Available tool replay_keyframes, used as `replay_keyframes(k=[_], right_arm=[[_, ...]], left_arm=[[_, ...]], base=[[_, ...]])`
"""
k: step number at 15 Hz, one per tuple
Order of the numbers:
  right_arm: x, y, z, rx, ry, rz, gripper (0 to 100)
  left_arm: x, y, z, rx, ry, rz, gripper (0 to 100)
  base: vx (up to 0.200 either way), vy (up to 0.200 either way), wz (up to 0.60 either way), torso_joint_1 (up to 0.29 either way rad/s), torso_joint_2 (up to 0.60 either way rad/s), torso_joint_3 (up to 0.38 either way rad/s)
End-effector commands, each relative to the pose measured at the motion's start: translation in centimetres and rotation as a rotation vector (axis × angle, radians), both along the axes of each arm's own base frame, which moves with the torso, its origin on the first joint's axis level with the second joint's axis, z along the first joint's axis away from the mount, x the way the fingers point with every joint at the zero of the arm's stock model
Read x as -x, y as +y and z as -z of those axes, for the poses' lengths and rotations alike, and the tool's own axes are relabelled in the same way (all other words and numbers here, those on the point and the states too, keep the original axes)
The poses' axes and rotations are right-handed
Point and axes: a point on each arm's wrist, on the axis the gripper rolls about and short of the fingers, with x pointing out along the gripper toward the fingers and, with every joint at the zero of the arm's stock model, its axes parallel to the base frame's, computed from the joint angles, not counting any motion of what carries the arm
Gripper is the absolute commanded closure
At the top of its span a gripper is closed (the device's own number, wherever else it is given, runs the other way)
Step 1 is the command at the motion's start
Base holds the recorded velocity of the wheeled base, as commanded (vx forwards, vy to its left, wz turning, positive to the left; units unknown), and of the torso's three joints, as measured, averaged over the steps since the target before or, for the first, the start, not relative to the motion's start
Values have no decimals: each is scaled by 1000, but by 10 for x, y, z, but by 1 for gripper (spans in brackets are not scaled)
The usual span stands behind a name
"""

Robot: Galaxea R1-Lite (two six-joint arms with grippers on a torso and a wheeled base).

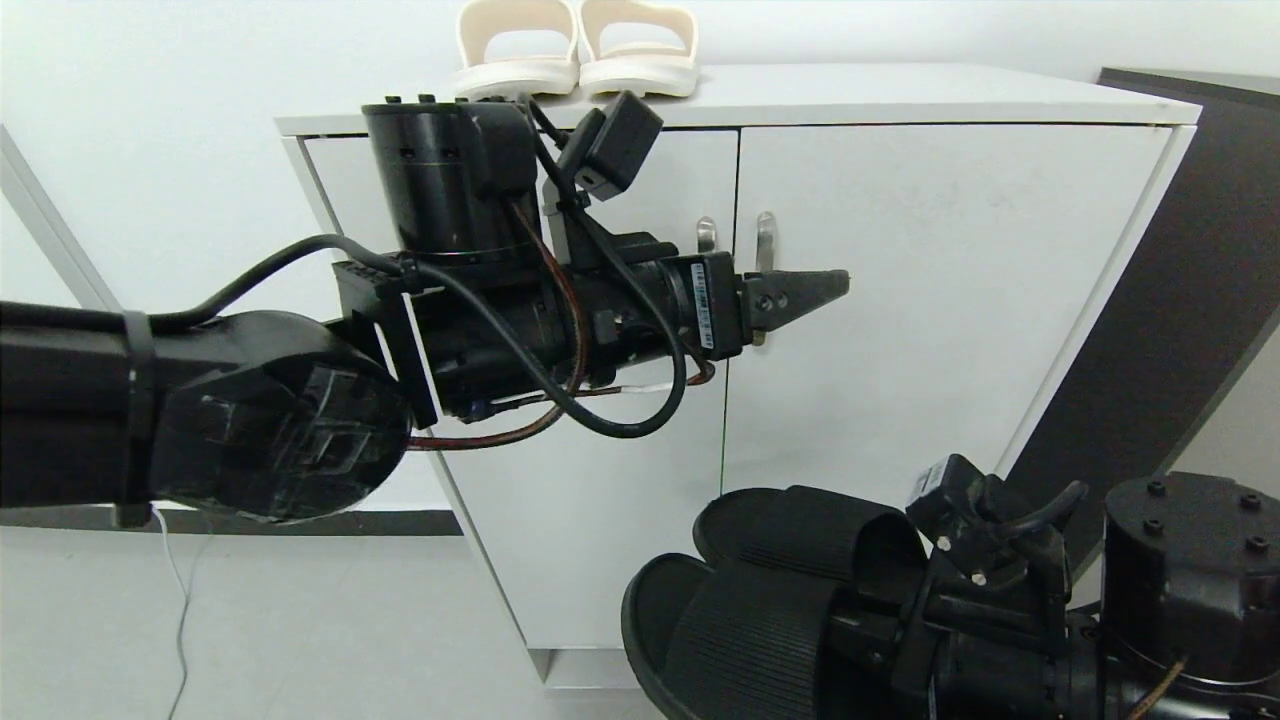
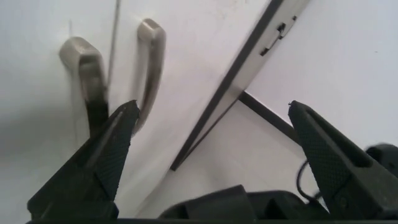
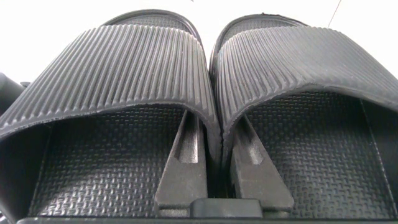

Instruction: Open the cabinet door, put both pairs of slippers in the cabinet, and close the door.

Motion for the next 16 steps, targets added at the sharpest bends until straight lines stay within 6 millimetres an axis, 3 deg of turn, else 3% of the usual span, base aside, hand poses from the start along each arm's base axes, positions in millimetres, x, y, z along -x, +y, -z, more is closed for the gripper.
replay_keyframes(k=[1,8,9,13,16], right_arm=[[0,0,2,6,4,-1,100],[0,0,2,8,4,-1,100],[0,0,2,8,4,-1,100],[1,0,4,14,7,-6,100],[10,-4,10,30,-9,-63,100]], left_arm=[[-8,-7,5,-5,7,-16,0],[-26,-20,9,-4,7,-68,0],[-26,-20,10,-6,9,-70,100],[-20,-15,8,8,31,-66,100],[3,-5,7,-1,40,-34,100]], base=[[0,0,0,0,0,0],[0,0,0,0,0,0],[0,0,0,0,0,0],[0,0,0,0,0,0],[0,0,0,0,0,0]])
